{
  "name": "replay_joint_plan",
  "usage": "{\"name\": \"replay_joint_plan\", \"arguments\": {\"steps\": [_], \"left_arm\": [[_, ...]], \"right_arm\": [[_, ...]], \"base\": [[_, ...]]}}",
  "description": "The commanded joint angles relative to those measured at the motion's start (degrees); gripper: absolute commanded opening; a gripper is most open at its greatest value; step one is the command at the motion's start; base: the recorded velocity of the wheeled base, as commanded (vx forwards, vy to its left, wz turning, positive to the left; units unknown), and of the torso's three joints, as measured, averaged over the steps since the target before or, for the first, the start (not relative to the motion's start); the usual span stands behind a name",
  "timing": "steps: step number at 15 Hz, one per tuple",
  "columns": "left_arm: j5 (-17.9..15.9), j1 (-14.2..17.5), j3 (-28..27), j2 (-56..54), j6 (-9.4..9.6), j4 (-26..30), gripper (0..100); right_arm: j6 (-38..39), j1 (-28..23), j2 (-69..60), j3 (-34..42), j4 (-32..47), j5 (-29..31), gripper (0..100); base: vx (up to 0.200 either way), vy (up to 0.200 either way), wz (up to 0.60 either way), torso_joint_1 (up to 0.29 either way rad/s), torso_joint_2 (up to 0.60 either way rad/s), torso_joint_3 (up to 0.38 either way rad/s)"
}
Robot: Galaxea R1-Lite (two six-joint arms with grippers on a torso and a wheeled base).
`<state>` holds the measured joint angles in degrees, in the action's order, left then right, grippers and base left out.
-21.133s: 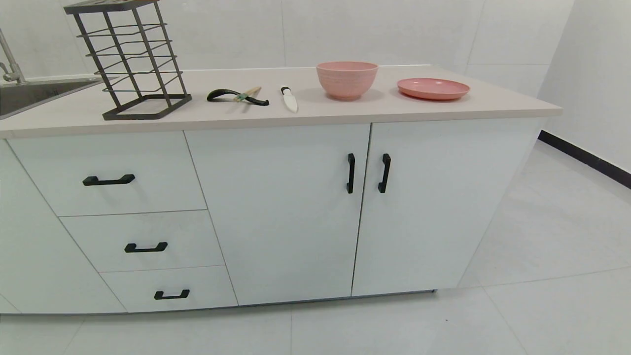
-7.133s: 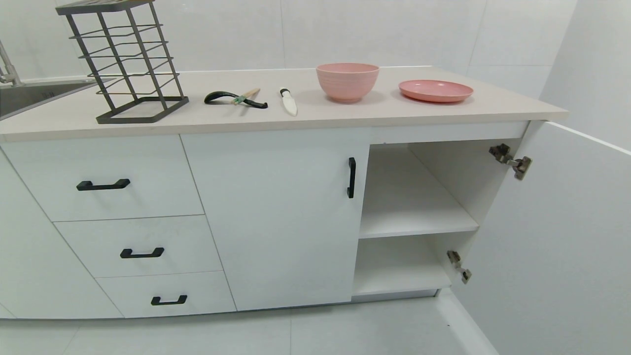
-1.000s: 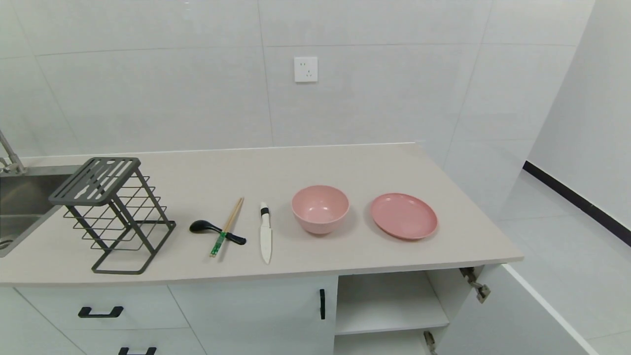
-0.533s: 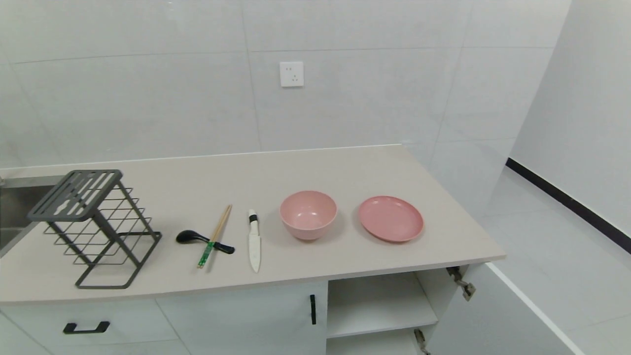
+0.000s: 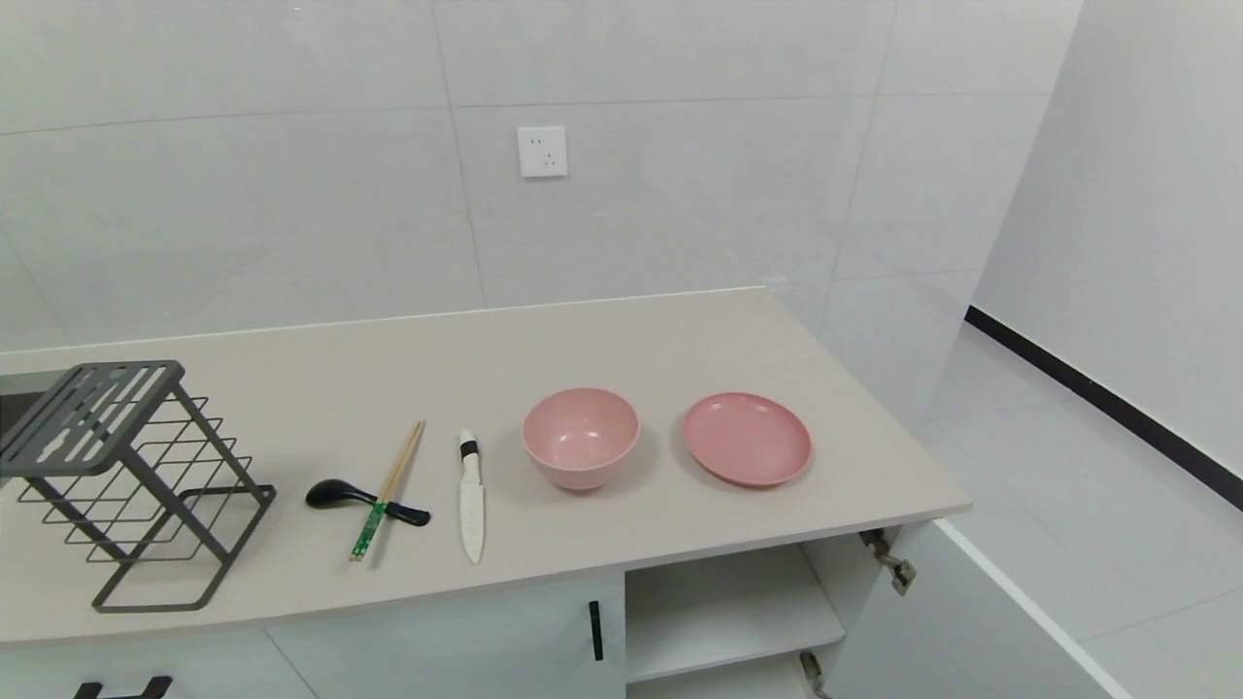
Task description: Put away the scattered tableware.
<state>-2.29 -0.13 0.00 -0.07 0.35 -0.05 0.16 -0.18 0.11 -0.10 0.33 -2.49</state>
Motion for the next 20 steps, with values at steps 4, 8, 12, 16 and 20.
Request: {"name": "replay_joint_plan", "arguments": {"steps": [4,8,12,16,20], "left_arm": [[0.1,0.0,0.0,0.1,-0.27,0.0,100],[0.1,0.0,0.0,0.1,-0.27,0.0,100],[0.1,0.0,0.0,0.1,-0.35,0.0,100],[0.1,0.0,0.0,0.1,-0.97,-0.1,100],[0.4,0.0,0.0,0.1,-0.97,-0.1,100]], "right_arm": [[-0.1,0.0,0.0,0.0,0.0,-0.1,100],[0.0,0.0,0.0,0.0,0.0,-0.1,100],[0.0,0.0,0.0,0.0,0.0,-0.1,100],[0.0,0.0,0.0,0.0,0.0,0.0,100],[0.0,0.0,0.0,0.0,0.0,-0.1,100]], "base": [[0.0,0.0,0.0,0.0,0.0,0.0],[0.0,0.0,0.0,0.127,-0.25,-0.118],[0.05,0.0,0.0,0.162,-0.31,-0.148],[0.1,0.0,0.0,0.011,-0.02,-0.005],[0.0,0.0,0.0,0.019,0.01,-0.002]]}}
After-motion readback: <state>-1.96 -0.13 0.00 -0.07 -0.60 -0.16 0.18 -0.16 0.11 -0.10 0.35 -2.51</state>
